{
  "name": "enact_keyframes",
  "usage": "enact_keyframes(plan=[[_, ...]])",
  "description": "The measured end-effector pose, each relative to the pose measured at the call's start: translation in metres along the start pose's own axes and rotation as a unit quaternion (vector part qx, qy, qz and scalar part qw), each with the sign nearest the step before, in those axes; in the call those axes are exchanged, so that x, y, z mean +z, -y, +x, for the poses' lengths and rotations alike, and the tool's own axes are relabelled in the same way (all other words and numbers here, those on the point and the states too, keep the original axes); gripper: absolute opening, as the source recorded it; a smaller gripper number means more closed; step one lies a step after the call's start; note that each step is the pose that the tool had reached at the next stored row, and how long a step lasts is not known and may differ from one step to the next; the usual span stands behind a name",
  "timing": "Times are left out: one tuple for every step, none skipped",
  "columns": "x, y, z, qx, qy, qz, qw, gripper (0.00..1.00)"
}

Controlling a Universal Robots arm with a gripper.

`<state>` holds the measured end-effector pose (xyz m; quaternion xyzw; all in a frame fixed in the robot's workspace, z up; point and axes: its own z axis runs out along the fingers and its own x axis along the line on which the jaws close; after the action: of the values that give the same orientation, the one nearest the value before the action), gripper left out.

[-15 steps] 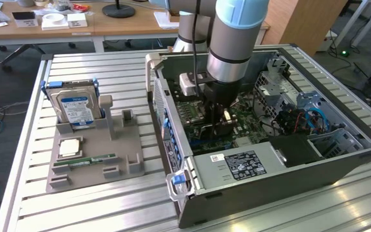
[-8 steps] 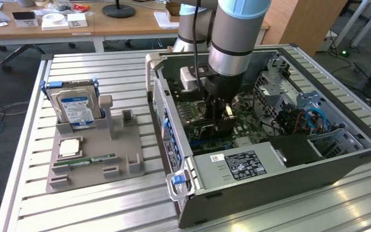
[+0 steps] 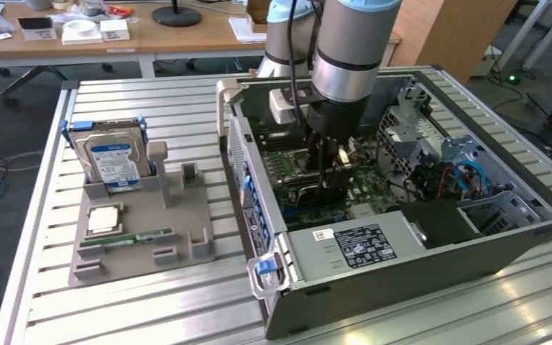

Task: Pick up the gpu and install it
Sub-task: 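Insert the gpu into the slot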

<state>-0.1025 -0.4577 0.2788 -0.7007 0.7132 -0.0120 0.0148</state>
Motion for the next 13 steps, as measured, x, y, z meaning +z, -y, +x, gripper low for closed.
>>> enact_keyframes(plan=[[-0.0012, 0.0001, 0.000, 0.000, 0.0000, 0.0000, 1.0000, 0.57], [-0.0021, 0.0001, 0.000, 0.000, 0.0000, 0.0000, 1.0000, 0.57], [-0.0030, 0.0001, 0.000, 0.000, 0.0000, 0.0000, 1.0000, 0.57], [-0.0039, 0.0001, 0.000, 0.000, 0.0000, 0.0000, 1.0000, 0.57], [-0.0050, 0.0002, 0.000, 0.000, -0.0001, 0.0000, 1.0000, 0.57], [-0.0062, 0.0002, 0.000, 0.000, 0.0000, 0.0000, 1.0000, 0.57], [-0.0076, 0.0003, 0.000, 0.000, 0.0000, 0.0000, 1.0000, 0.57], [-0.0093, 0.0004, 0.000, 0.000, 0.0000, 0.0000, 1.0000, 0.57], [-0.0109, 0.0004, 0.000, 0.000, 0.0000, 0.0000, 1.0000, 0.57], [-0.0126, 0.0005, 0.000, 0.000, 0.0000, 0.0000, 1.0000, 0.57], [-0.0143, 0.0005, 0.000, 0.000, -0.0001, 0.0000, 1.0000, 0.57], [-0.0158, 0.0006, 0.000, 0.000, 0.0000, 0.0000, 1.0000, 0.57], [-0.0173, 0.0006, 0.000, 0.000, 0.0000, 0.0000, 1.0000, 0.57]])
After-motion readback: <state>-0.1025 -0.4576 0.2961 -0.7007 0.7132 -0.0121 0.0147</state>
